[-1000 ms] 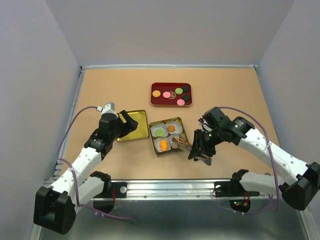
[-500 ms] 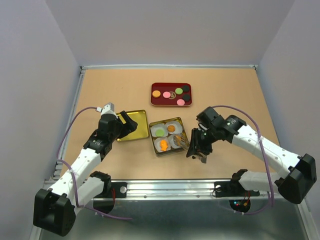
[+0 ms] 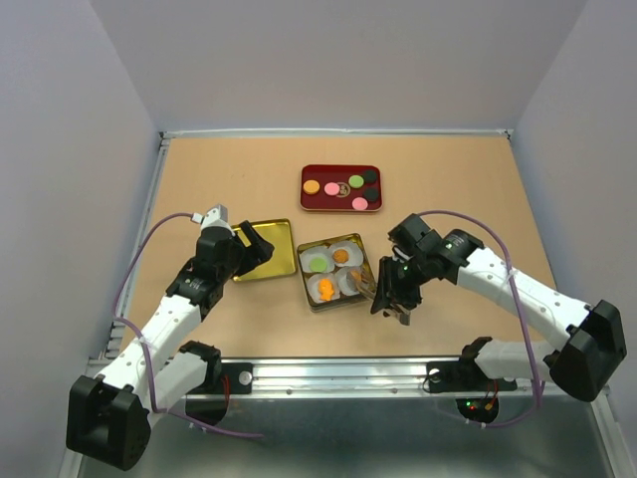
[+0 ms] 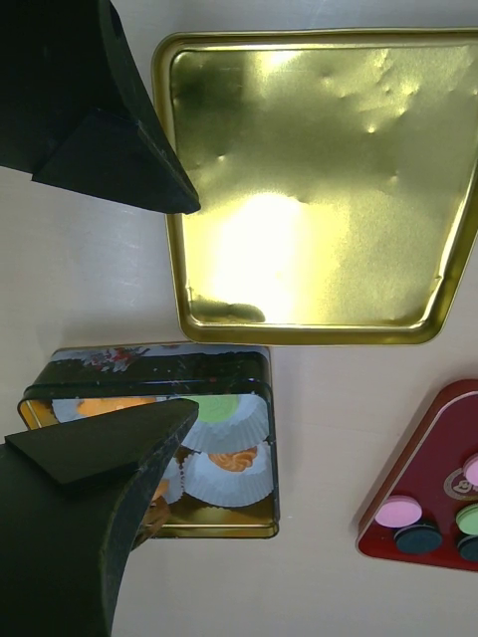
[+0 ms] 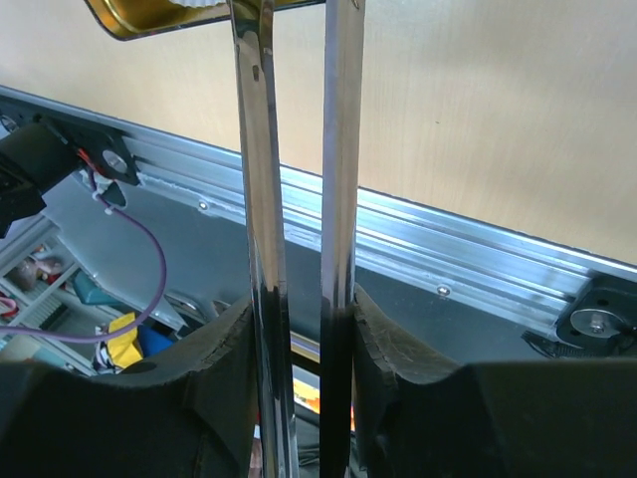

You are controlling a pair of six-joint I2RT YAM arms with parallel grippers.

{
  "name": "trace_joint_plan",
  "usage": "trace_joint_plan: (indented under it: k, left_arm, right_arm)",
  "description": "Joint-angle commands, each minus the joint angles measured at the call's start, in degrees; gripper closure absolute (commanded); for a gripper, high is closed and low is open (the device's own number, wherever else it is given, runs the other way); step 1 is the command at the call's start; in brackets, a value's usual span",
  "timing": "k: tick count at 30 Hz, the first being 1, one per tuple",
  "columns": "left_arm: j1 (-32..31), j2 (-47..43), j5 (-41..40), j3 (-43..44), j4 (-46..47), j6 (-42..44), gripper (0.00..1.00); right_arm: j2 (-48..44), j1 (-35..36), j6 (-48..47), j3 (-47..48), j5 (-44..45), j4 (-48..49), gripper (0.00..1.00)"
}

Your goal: Pack the cookies

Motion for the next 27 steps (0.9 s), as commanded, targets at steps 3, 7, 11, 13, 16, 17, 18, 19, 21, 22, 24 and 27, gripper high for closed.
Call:
trace_joint_plan:
  k: [3,7,11,13,16,17,18,19,21,22,24,27]
  left_arm:
    - [0.20,-0.67,-0.58,1.22,0.60,0.82,0.14]
    - [0.20,-1.28,-0.58,0.96,0.43,0.73,0.14]
    - [0.28,-1.37,-0.58,1.04,0.25,0.73,0.14]
    - [0.20,-1.37,-0.58,1.04,0.34,0.73,0.14]
    - [0.20,-1.37,-0.58,1.13,0.25,0.73,0.14]
    - [0.20,-1.37,-0.49,1.04,0.25,0.73,0.14]
    - [0.20,-1.37,-0.58,0.96,0.25,0.73,0.14]
    - [0.20,-1.46,-0.58,0.95,0.25,0.73,0.14]
    - [0.20,-1.46,-0.58,0.95,0.25,0.73,0.14]
    - [0.20,-1.37,-0.58,0.95,0.25,0.64,0.14]
    - [0.20,-1.37,-0.58,0.95,0.34,0.73,0.14]
    - [0.20,-1.46,-0.58,1.13,0.08,0.82,0.14]
  right_arm:
    - [0.29,0.45,-1.52,-0.44,0.10,2.26,0.56]
    - [0.12,0.45,-1.52,-0.44,0.18,2.26,0.50]
    - [0.03,0.45,-1.34,-0.26,0.27,2.26,0.50]
    - [-0.06,0.45,-1.34,0.09,0.45,2.18,0.50]
    - [-0.41,0.45,-1.17,2.27,0.97,2.09,0.50]
    - [-0.41,0.53,-1.17,3.59,1.24,1.91,0.51]
    - [-0.33,0.45,-1.17,5.00,2.72,1.04,0.51]
    - [0.02,0.45,-1.25,6.49,3.95,0.08,0.51]
    - [1.95,0.45,-2.31,12.73,7.20,-3.44,0.51]
    - [2.66,0.45,-2.66,15.01,7.21,-4.15,0.51]
    - [4.15,0.45,-3.89,21.42,10.10,-6.52,0.51]
    - [8.97,0.01,-5.56,29.40,15.19,-8.80,0.50]
